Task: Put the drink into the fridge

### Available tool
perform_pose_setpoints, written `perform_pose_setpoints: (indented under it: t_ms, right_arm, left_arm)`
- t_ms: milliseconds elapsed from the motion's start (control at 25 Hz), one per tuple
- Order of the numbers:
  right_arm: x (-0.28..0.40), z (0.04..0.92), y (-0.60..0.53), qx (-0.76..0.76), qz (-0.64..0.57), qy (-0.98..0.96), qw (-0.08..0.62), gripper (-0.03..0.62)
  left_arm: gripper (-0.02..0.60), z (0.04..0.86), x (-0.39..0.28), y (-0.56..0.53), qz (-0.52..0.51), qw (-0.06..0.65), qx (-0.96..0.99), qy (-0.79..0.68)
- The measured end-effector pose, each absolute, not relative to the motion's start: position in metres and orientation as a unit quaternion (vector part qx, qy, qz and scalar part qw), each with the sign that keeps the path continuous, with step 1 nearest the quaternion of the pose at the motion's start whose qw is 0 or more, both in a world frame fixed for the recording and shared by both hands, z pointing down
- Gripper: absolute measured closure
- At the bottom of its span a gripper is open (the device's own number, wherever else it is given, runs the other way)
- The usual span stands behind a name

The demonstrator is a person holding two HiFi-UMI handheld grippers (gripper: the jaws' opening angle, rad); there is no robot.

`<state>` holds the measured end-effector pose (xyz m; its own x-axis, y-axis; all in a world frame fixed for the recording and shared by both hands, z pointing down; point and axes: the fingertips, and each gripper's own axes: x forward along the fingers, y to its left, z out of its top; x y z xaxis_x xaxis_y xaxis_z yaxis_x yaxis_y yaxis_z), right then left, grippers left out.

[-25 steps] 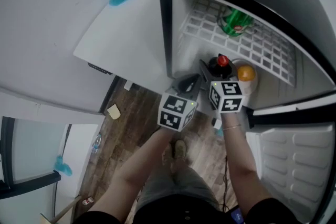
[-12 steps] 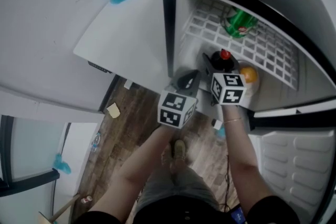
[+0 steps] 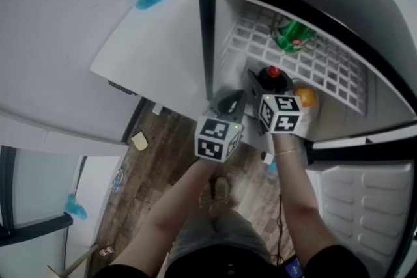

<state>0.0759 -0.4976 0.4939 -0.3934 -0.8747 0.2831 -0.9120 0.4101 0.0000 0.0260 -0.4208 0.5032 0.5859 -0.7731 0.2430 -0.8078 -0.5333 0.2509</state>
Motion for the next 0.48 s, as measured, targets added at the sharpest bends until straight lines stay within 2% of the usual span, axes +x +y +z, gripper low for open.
perform_pose_setpoints:
  t_ms: [280, 480]
  right_arm:
    - [0.0773, 0.493, -0.4977, 0.542, 0.105, -0.827, 0.107, 0.276]
    - [0.0799, 0.4883, -0.4946, 0.55, 0.119, -0.821, 0.097, 0.247]
  left_arm:
    - [0.575, 0.5009, 0.028, -0.4188, 0.046, 0.166, 0.881, -0.441]
    - [0.575, 0.4994, 0.0268, -0.4176, 0.047, 0.165, 0.883, -0.438]
